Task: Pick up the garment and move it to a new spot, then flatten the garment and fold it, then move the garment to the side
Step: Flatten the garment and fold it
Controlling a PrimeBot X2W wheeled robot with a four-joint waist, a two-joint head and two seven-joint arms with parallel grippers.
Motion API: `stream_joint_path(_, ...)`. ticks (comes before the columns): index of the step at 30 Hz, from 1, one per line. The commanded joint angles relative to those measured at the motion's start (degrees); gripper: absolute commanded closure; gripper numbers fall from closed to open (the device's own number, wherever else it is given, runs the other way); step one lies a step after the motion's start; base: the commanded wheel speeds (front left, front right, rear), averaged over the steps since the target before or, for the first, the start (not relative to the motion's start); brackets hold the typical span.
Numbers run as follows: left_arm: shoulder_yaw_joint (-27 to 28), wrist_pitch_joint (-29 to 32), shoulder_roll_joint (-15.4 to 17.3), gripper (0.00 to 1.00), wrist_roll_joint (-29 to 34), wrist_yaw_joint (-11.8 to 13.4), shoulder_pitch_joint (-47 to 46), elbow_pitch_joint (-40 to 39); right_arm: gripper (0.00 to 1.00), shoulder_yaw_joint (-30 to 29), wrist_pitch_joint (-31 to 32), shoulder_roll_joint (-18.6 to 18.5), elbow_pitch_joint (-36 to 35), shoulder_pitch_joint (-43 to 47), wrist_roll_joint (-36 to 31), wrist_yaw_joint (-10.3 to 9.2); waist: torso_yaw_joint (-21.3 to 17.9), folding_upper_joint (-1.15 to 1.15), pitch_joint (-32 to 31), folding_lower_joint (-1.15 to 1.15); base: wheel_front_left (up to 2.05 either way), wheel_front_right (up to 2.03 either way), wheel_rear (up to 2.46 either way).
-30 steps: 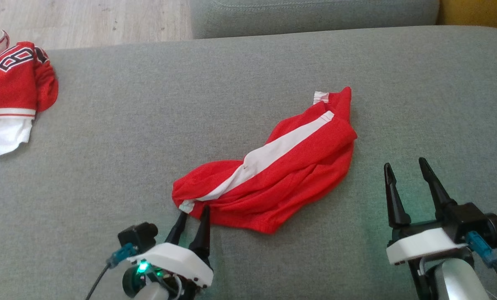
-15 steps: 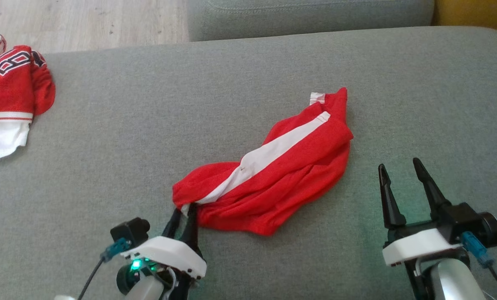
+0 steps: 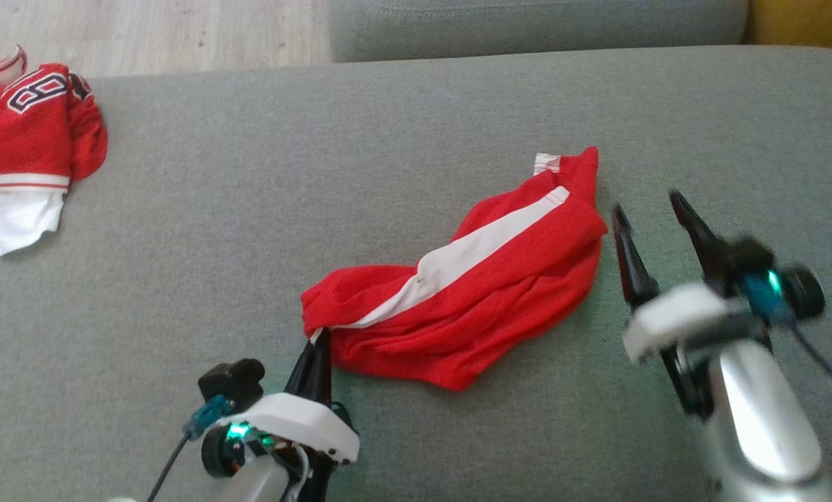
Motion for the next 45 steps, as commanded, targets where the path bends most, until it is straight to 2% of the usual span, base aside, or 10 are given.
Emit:
stream_joint_path(1,0.9,-0.9,0.7,1.0,0.9,0.5,-2.1,-2.4,0.0,2.6,3.5,-0.7,-0.5,-4.8,0.1,-0.04,0.6,0.0,0.6,0.0,0.0,0.0,0.0)
stream_joint_path(9,-1.5,-1.3,0.4,1.0,2.3,1.4,-2.0,-6.1,0.0,8.4,22.0,-6.7,5.4,-15.9,6.9,-0.04,3.4,0.0,2.9,0.0,0.0,0.0,0.0)
stream_joint_path(19,-3.2,-1.3,0.0,1.0,2.5,1.9,-2.6,-7.3,0.0,18.6,36.4,-12.2,7.6,-22.6,15.2,-0.04,4.7,0.0,4.7,0.0,0.0,0.0,0.0)
stream_joint_path(30,-4.2,-1.4,-0.1,1.0,2.3,1.9,-3.3,-7.3,0.0,23.4,44.8,-15.6,6.3,-25.2,20.0,-0.04,5.5,0.0,5.2,0.0,0.0,0.0,0.0)
stream_joint_path(36,-4.6,-1.6,-0.2,1.0,2.2,1.8,-3.8,-7.3,0.0,24.8,46.9,-16.3,6.1,-25.6,21.9,-0.04,6.1,0.0,5.6,0.0,0.0,0.0,0.0)
stream_joint_path(39,-4.9,-1.7,-0.2,1.0,2.1,1.8,-4.1,-7.3,0.15,24.8,47.7,-16.3,6.5,-25.6,22.6,-0.04,6.4,0.0,5.8,0.0,0.0,0.0,0.0)
stream_joint_path(43,-5.1,-1.7,-0.2,1.0,2.0,1.8,-4.3,-7.3,0.23,24.8,48.4,-16.3,7.0,-25.4,23.5,-0.04,6.7,0.0,6.0,0.0,0.0,0.0,0.0)
stream_joint_path(45,-5.2,-1.8,-0.2,1.0,1.9,1.9,-4.5,-7.2,0.4,24.7,48.6,-16.3,7.3,-25.5,23.9,-0.04,6.8,0.0,6.1,0.0,0.0,0.0,0.0)
